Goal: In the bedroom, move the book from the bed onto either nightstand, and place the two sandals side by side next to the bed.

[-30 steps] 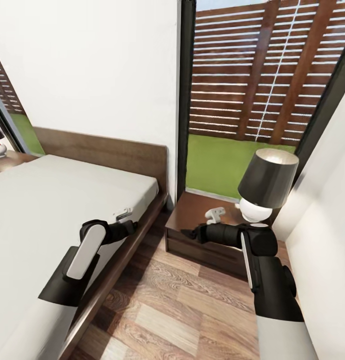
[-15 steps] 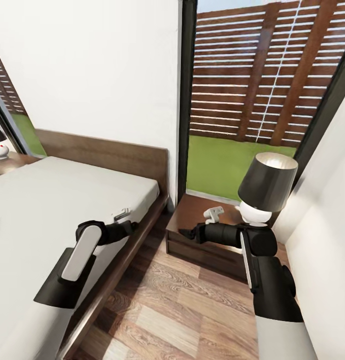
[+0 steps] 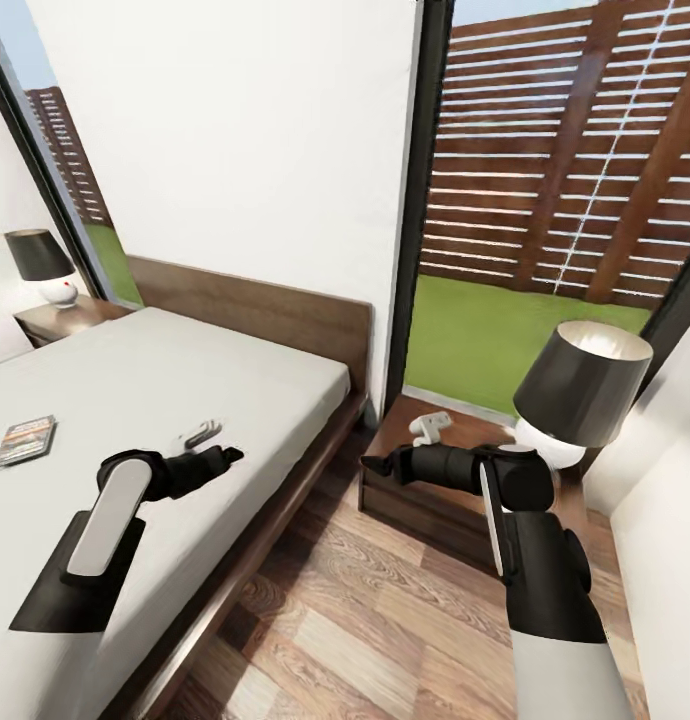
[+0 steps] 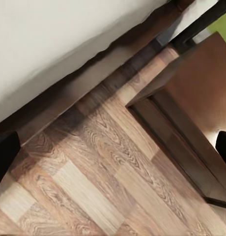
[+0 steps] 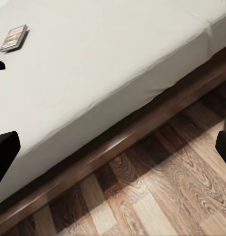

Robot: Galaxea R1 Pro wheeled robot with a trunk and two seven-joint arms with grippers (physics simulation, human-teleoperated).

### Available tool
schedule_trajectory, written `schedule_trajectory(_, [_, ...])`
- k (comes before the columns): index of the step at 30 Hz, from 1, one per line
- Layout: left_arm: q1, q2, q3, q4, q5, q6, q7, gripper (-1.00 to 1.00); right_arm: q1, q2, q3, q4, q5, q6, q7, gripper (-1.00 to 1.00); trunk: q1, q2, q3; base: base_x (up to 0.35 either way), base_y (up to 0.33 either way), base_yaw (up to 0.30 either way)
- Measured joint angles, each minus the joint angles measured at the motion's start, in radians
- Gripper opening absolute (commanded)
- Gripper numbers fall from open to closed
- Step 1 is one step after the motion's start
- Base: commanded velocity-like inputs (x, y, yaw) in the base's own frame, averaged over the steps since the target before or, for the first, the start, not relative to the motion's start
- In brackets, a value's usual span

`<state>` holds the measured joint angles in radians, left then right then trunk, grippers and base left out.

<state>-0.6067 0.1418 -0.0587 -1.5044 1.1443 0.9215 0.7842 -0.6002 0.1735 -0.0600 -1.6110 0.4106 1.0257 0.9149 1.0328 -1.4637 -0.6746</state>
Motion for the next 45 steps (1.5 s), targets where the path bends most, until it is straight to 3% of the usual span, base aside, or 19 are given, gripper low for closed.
schedule_trajectory(6, [0.018,0.022,0.021,-0.007,0.006,0.001,0.0,1.0,0.001,0.0,0.003,0.0,-0.003,0.0,-0.032,1.0,-0.023,0.042,0.019,0.0,0.0,0.275])
schedule_trajectory(17, [0.026,0.029,0.027,-0.008,0.003,0.001,0.001,1.0,0.002,0.0,0.012,0.0,-0.005,0.0,-0.097,1.0,-0.065,0.119,0.053,0.0,0.0,0.278])
schedule_trajectory(18, [0.027,0.03,0.028,-0.008,-0.002,0.002,0.003,1.0,0.002,0.0,0.026,0.0,-0.007,-0.001,-0.142,1.0,-0.069,0.126,0.056,0.0,0.0,0.278])
schedule_trajectory(25, [0.03,0.031,0.03,-0.007,-0.007,0.0,0.005,1.0,0.005,0.001,0.067,-0.002,-0.01,-0.004,-0.193,1.0,-0.096,0.175,0.078,0.0,0.0,0.279])
schedule_trajectory(35, [0.032,0.03,0.031,-0.004,-0.007,0.0,0.006,1.0,0.006,0.001,0.085,-0.002,-0.011,-0.004,-0.21,1.0,-0.134,0.245,0.11,0.0,0.0,0.281])
schedule_trajectory(40, [0.033,0.03,0.057,-0.003,-0.005,0.0,0.007,1.0,0.006,0.001,0.087,-0.003,-0.011,-0.004,-0.211,1.0,-0.153,0.28,0.125,0.0,0.0,0.283])
schedule_trajectory(45, [0.033,0.03,0.074,-0.004,-0.006,-0.001,0.007,1.0,0.007,0.001,0.088,-0.003,-0.011,-0.005,-0.211,1.0,-0.154,0.28,0.126,0.0,0.0,0.284])
